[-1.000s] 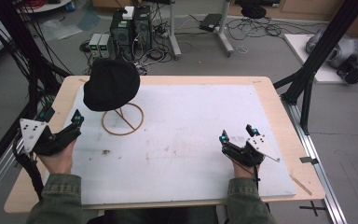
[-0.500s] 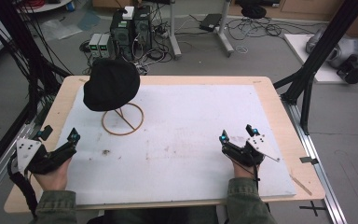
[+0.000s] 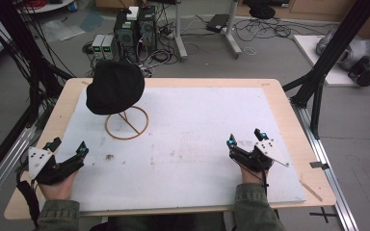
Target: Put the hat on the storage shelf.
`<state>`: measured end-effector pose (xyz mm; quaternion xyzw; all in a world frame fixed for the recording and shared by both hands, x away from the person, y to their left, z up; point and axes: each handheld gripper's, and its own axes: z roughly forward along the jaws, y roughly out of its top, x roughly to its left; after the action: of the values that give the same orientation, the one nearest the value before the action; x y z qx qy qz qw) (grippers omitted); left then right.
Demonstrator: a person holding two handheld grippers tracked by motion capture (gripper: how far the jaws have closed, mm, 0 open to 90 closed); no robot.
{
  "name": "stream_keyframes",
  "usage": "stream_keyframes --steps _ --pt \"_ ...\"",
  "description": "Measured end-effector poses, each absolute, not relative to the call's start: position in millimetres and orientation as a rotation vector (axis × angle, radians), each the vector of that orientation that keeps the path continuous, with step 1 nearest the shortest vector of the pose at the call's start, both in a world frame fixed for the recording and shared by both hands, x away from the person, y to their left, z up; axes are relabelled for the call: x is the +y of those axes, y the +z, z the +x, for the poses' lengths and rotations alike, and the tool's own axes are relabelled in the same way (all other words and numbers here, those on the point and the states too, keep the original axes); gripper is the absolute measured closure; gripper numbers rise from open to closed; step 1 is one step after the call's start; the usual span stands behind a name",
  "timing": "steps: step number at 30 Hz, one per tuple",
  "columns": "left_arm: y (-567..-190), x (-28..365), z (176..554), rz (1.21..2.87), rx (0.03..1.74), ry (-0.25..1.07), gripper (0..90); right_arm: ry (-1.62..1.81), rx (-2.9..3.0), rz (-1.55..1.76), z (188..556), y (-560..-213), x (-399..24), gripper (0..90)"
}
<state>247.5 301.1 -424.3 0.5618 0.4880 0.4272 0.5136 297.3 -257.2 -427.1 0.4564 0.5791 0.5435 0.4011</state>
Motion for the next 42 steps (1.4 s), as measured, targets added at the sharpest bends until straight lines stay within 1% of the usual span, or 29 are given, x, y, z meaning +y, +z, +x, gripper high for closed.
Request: stream_keyframes --steps 3,6,11,20,30,42 --pt "-430 304 250 1.391 1.194 1.019 16.6 1.374 1.466 1.154 297 -427 -257 7.9" --pt "-434 304 252 1.391 1.22 0.992 16.6 1.378 1.466 1.157 298 -428 -259 7.9" --pt "-441 302 255 1.405 1.218 0.893 16.6 1.374 1.459 1.166 301 -429 -262 7.9" --pt "-445 293 255 1.384 1.195 0.968 17.0 1.377 1.457 1.163 300 -428 -261 7.9" --pt "-443 299 256 1.329 1.195 0.95 17.8 1.377 1.466 1.164 301 -429 -261 7.9" --pt "-442 300 263 1.33 1.16 0.909 18.3 1.368 1.47 1.146 300 -429 -261 7.9"
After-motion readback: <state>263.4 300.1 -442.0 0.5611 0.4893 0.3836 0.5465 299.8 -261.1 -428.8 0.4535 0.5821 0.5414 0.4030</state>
